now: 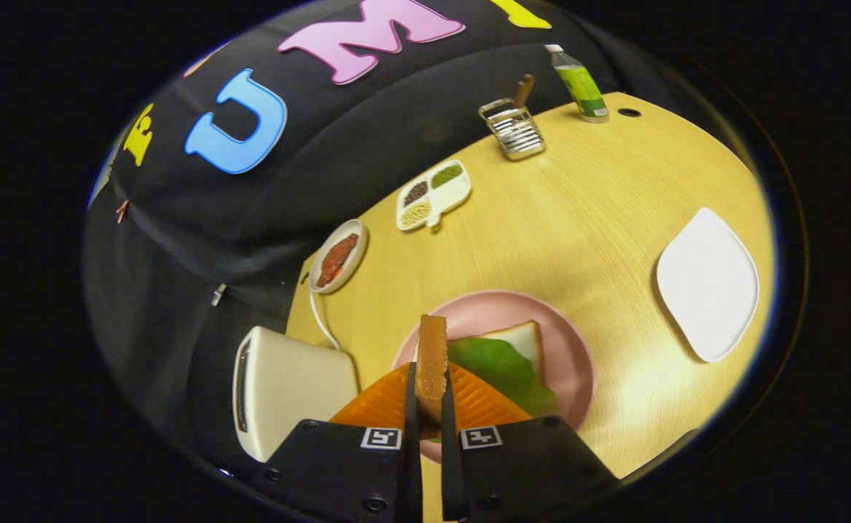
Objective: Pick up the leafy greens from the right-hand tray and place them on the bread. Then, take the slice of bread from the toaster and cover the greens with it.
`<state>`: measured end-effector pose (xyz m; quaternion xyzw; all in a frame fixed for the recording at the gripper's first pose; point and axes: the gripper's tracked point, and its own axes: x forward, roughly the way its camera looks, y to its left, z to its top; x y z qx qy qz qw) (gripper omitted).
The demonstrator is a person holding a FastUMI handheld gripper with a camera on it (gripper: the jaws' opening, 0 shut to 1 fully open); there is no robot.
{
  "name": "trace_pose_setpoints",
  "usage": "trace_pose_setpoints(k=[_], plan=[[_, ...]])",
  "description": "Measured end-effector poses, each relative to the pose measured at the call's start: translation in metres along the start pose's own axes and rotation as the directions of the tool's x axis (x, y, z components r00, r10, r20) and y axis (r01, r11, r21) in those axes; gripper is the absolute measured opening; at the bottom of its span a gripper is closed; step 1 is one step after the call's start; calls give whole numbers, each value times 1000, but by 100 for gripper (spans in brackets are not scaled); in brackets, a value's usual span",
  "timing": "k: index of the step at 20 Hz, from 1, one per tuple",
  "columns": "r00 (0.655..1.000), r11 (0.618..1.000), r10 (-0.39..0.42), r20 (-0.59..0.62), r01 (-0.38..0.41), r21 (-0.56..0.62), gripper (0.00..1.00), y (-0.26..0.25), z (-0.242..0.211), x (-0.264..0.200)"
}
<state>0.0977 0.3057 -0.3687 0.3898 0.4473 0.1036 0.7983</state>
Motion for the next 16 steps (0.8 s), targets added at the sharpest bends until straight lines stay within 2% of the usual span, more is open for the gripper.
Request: trace_pose_setpoints(k=[2,4,7,10,13,16], plan=[[999,999,-32,-15,32,-17,15,-19,-6,7],[999,996,-22,-43,18,-83,15,-26,-10,15],[994,972,33,-100,-55,-227,15,-29,-8,19],[985,921,71,-159,-126,-370,15,-34,3,20],[980,918,79,-181,-142,-371,15,-40,8,22],[990,910,45,-135,-97,-404,32,-43,15,21]])
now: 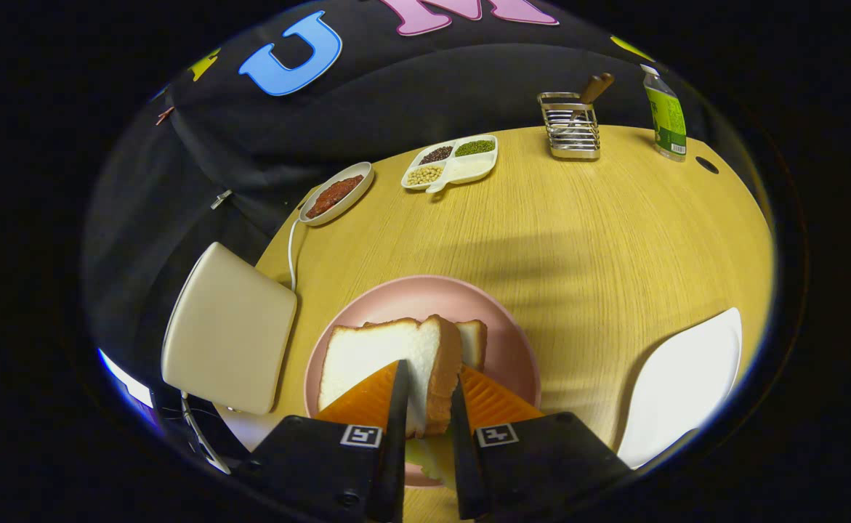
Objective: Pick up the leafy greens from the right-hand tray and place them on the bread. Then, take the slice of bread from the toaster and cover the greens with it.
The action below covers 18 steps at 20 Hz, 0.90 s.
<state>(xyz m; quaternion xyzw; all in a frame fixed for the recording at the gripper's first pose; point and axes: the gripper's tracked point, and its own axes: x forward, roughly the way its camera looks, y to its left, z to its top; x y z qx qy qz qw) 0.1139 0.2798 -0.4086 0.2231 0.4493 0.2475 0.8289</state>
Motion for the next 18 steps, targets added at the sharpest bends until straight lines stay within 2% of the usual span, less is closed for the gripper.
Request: trace_pose_setpoints(k=[1,3,4,6,10,13,15,18], plan=[[1000,1000,-14,8,14,-20,41,-1,0,0],[999,998,-42,25,43,-53,45,-1,0,-2],[995,992,-88,36,91,-82,48,-8,0,-4],[991,985,-118,56,124,-120,71,-12,3,-5],[988,981,-145,60,151,-123,78,-5,3,-15],[974,972,-182,136,199,-125,84,-19,28,-27],[965,970,-181,189,207,-130,81,-12,41,-49],[948,962,-178,262,224,-155,89,-9,61,-84]])
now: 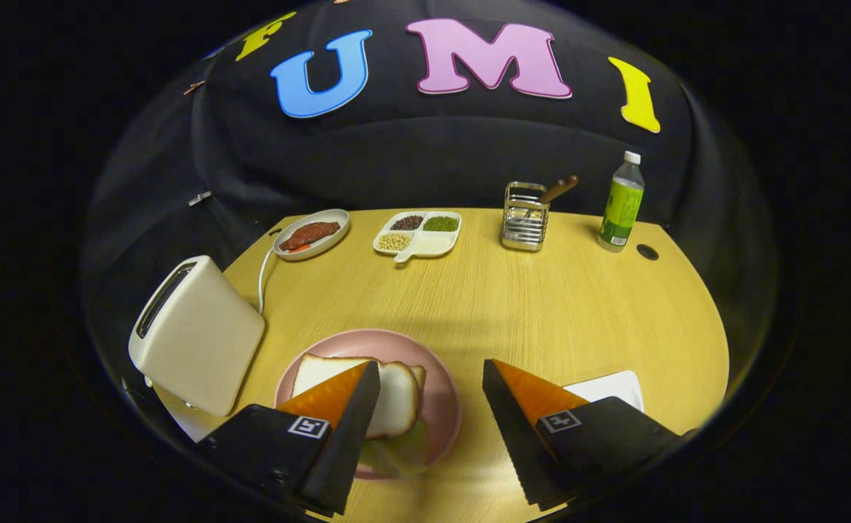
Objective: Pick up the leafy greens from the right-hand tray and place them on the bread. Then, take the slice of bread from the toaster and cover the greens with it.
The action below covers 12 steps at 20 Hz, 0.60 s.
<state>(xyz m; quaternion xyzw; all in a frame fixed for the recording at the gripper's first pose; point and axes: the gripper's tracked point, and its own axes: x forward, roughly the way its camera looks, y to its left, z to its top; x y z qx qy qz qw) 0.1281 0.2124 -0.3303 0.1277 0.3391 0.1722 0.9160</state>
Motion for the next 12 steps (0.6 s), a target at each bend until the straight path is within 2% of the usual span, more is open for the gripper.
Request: trace_pose_setpoints(k=[3,5,12], plan=[[995,999,-4,102,8,-39,91,0,31,-43],[982,994,-31,186,49,-96,91,-6,52,-78],[899,970,-65,432,160,-185,87,-3,114,-199]])
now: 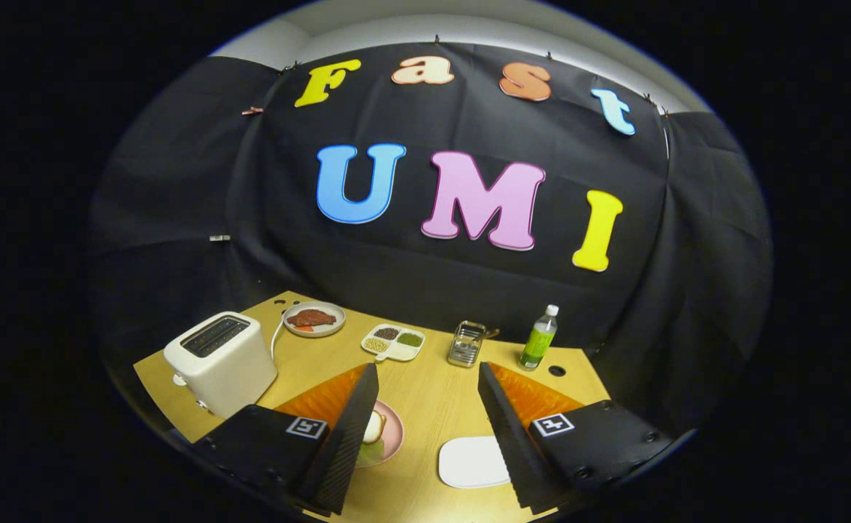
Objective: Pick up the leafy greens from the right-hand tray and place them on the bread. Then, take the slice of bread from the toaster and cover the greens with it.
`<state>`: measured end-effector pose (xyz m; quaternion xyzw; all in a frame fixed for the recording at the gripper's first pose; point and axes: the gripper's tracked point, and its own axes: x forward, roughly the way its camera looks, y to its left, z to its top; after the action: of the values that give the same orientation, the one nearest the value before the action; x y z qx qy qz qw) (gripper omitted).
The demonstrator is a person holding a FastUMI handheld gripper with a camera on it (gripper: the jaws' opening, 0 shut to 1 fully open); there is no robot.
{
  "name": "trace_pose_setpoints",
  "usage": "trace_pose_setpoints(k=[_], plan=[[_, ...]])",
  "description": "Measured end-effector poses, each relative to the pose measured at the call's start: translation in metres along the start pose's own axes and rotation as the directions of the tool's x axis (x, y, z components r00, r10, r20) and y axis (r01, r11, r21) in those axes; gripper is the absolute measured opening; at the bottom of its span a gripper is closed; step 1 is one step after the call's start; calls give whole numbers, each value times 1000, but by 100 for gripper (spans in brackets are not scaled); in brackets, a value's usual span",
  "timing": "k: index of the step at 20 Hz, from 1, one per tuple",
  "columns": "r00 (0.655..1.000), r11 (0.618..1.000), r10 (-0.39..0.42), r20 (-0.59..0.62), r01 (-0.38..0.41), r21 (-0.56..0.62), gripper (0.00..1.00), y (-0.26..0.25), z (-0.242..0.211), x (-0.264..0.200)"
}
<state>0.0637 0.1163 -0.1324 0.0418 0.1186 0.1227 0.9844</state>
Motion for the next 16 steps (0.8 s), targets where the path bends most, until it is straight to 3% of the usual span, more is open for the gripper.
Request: trace_pose_setpoints(k=[4,8,16], plan=[[996,1000,-23,87,21,17,87,4,49,-40],[987,998,-54,150,50,31,96,9,80,-69],[982,997,-76,172,77,0,97,23,86,-97]])
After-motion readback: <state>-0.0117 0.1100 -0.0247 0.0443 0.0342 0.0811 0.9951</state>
